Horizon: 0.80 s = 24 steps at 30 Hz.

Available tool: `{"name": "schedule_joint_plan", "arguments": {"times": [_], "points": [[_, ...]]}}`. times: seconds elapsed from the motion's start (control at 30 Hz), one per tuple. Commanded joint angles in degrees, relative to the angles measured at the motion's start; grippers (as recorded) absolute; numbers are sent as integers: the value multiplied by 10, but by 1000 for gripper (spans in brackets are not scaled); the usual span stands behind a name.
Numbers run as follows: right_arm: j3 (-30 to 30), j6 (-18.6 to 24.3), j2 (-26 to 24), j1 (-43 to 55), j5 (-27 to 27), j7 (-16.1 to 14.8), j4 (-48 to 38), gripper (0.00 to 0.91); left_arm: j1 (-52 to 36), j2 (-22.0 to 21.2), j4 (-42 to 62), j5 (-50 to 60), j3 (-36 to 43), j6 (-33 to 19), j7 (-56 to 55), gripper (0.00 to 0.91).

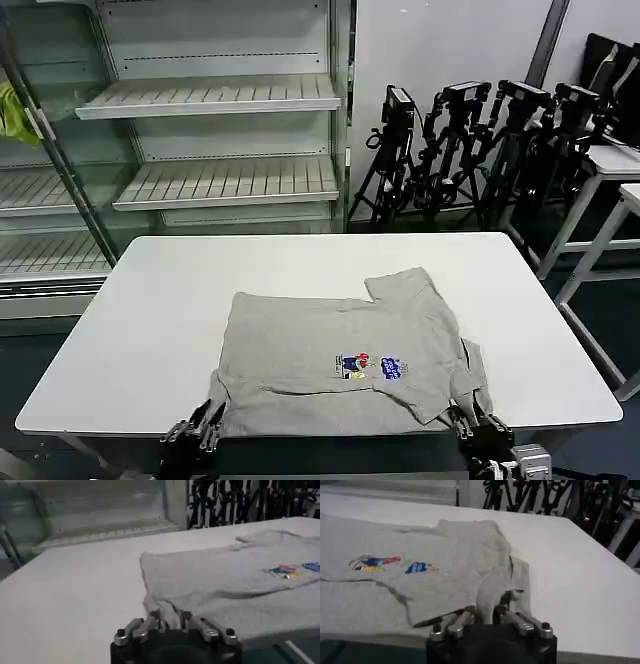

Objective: Fold and organize the clothes.

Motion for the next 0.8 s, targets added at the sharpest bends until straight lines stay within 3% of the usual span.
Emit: {"name": "schedule_joint_plan", "arguments": {"times": [0.03, 0.17, 0.27, 0.43, 0.5, 0.63, 0.8], "points": [[70, 19, -39, 70, 49, 4, 25, 907, -34, 47, -44, -61, -94, 3, -3, 907], [50, 14, -62, 141, 64, 10, -15, 907, -100, 81, -10, -92, -84, 11, -10, 907], [-2, 11, -68, 262, 69, 17, -99, 907, -170, 104, 46, -122, -40, 20, -23, 907], [-168, -14, -27, 494, 57, 24, -268, 907, -322, 115, 172, -125, 48, 38, -40, 907], [-207, -22, -10, 553, 54, 23, -333, 907, -372, 118, 210, -124, 77, 60, -48, 907], [-246, -30, 27, 629, 33, 17, -436, 907, -442, 125, 258, -155, 137, 98, -57, 907], [-275, -35, 64, 699, 18, 1, -529, 907, -534, 123, 347, -163, 207, 99, -78, 907]]}}
